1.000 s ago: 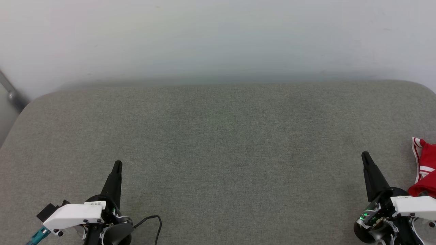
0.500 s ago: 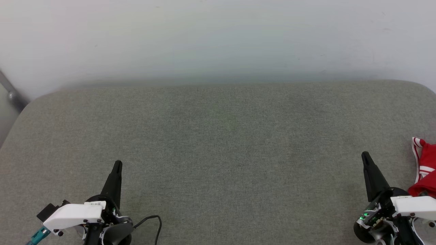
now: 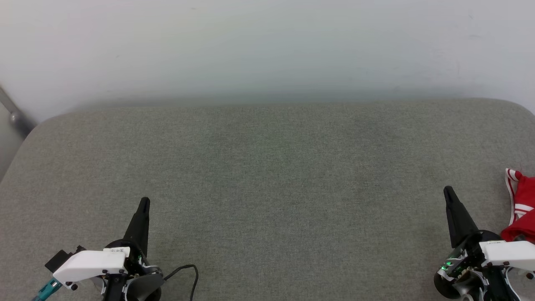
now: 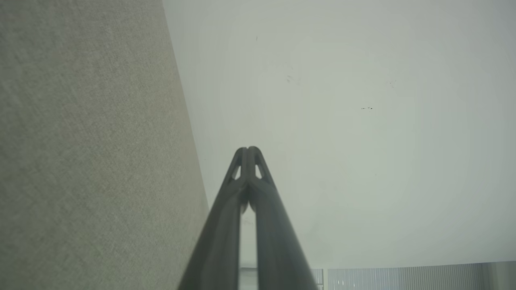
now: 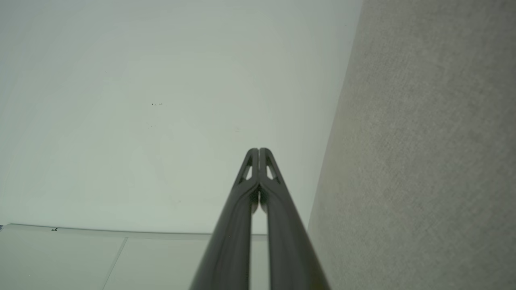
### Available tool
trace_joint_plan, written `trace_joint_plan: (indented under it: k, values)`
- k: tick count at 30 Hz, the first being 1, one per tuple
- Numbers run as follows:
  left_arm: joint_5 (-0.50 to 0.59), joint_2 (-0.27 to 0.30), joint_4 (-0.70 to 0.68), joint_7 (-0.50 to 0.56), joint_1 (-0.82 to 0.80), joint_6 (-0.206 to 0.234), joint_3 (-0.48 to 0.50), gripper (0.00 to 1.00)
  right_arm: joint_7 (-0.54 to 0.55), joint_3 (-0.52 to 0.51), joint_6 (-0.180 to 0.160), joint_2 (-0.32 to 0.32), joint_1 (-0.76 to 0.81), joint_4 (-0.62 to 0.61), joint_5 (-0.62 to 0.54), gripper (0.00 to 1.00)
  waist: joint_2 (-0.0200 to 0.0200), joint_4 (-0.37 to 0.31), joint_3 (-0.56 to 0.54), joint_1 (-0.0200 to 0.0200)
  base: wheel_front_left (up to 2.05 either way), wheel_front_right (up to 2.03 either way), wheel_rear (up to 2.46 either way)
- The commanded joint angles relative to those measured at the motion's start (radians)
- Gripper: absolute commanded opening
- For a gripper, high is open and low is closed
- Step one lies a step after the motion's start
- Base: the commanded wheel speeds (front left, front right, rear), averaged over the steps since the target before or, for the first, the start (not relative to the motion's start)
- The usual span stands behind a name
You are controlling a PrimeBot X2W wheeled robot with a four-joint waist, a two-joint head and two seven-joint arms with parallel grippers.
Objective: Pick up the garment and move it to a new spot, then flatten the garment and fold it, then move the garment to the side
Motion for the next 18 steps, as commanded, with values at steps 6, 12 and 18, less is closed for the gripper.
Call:
trace_joint_plan:
  k: [6, 12, 18]
  values:
    - [0.001, -0.002, 0.000, 0.005, -0.008, -0.002, 0.004, 0.00, 0.001, 0.000, 0.000, 0.004, -0.011, 0.001, 0.003, 0.00, 0.0000, 0.000, 0.000, 0.0000, 0.00, 0.00, 0.00]
    - [0.001, -0.002, 0.000, 0.005, -0.008, -0.002, 0.004, 0.00, 0.001, 0.000, 0.000, 0.004, -0.011, 0.001, 0.004, 0.00, 0.0000, 0.000, 0.000, 0.0000, 0.00, 0.00, 0.00]
    - [0.002, -0.002, 0.000, 0.005, -0.008, -0.002, 0.004, 0.00, 0.001, 0.000, 0.000, 0.004, -0.011, 0.001, 0.004, 0.00, 0.0000, 0.000, 0.000, 0.0000, 0.00, 0.00, 0.00]
